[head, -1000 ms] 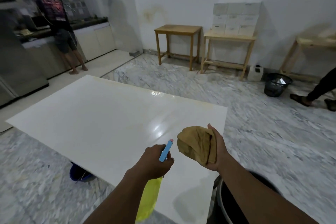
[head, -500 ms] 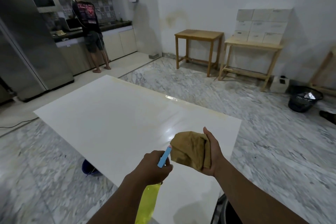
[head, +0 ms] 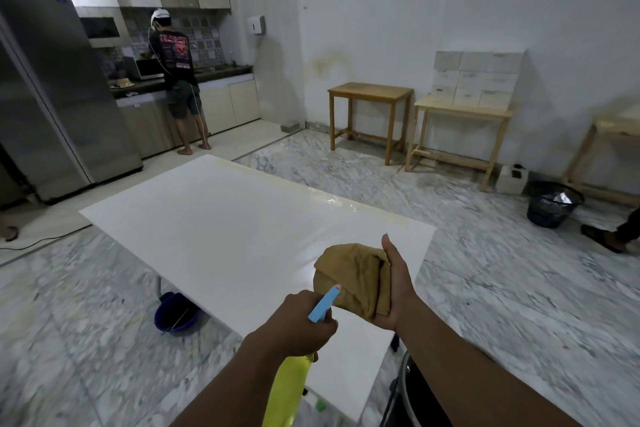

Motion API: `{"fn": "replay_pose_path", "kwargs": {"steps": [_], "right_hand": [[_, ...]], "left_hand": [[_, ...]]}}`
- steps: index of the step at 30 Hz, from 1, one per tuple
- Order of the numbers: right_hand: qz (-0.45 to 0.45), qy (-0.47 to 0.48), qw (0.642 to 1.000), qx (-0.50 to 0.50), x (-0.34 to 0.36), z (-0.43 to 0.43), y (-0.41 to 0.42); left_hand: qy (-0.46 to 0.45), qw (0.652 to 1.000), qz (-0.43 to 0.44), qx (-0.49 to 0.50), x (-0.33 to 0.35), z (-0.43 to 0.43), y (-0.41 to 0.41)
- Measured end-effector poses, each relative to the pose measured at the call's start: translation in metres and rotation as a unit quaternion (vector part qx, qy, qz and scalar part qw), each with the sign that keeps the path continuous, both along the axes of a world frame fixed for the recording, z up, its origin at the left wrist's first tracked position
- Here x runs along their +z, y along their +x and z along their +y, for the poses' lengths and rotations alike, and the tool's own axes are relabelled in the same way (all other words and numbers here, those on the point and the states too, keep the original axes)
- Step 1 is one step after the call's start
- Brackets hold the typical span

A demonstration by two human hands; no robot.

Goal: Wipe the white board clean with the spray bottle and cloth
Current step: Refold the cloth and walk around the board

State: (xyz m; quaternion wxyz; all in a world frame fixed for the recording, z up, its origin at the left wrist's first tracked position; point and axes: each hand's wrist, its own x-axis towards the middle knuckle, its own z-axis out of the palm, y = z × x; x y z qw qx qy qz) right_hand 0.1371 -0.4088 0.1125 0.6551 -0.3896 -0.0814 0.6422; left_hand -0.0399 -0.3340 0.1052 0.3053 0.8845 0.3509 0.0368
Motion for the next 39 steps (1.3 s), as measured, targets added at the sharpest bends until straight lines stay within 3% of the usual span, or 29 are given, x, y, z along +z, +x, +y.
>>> {"fn": "replay_pose_path", "kwargs": {"steps": [4,9,15,31,39], "right_hand": [[-0.014,-0.027,0.999,-0.008,0.005,-0.036,-0.008],[-0.04,-0.04,0.998,-0.026,0.02,-0.069,0.007],[-0.055,-0.037,0.997,-0.047,0.033,-0.104,0.055],[-0.097,-0.059,0.99,-0.083,0.025,-0.27,0.341],[-0.106,-0.057,0.989,-0.081,0.027,-0.277,0.446]], "left_hand": [[0.003,0.999,0.034,-0.012,-0.002,-0.035,-0.005],[-0.042,0.999,0.015,-0.003,0.013,-0.05,0.009],[-0.035,0.999,-0.019,0.007,0.02,-0.071,0.058],[-0.078,0.996,-0.043,0.032,0.0,-0.192,0.334],[-0.064,0.997,-0.025,0.023,0.002,-0.193,0.438]]}}
